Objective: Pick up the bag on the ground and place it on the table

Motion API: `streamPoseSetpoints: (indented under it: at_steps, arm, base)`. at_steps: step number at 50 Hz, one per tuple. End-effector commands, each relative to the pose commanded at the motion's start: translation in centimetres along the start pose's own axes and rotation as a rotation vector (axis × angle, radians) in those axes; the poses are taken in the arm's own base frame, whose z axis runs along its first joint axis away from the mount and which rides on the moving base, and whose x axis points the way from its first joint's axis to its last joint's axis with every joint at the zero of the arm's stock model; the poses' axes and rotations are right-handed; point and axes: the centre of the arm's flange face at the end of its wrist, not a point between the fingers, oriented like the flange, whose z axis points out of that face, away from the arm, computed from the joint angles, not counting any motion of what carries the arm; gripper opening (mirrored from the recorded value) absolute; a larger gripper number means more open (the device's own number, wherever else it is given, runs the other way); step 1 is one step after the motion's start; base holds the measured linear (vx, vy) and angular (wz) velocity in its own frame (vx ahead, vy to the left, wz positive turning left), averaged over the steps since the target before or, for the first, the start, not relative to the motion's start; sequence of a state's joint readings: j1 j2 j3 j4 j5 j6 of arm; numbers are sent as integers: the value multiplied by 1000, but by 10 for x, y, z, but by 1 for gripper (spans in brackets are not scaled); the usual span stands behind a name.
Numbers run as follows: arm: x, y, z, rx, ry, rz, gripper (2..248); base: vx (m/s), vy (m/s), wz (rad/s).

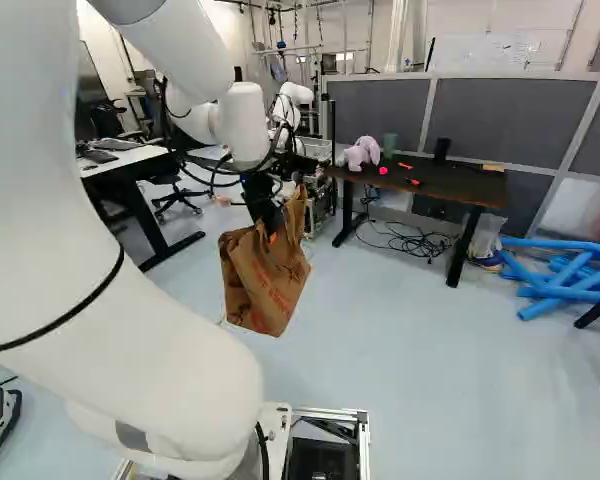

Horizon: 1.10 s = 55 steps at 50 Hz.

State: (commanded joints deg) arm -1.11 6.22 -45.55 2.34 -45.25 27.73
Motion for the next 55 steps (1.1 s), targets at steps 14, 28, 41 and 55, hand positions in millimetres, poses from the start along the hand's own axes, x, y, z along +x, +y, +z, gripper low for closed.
streamPoseSetpoints:
  at_steps: [14, 28, 41, 55]
  arm:
    - [-1, -2, -21, 12, -18, 13, 21]
    - [-1, -6, -41, 29, -36, 27, 21]
    - [1, -7, -61, 38, -32, 29, 21]
    - [2, -5, -82, 38, -35, 33, 21]
  base:
    - [0, 0, 0]
    - [0, 0, 0]
    - [0, 0, 0]
    - [0, 0, 0]
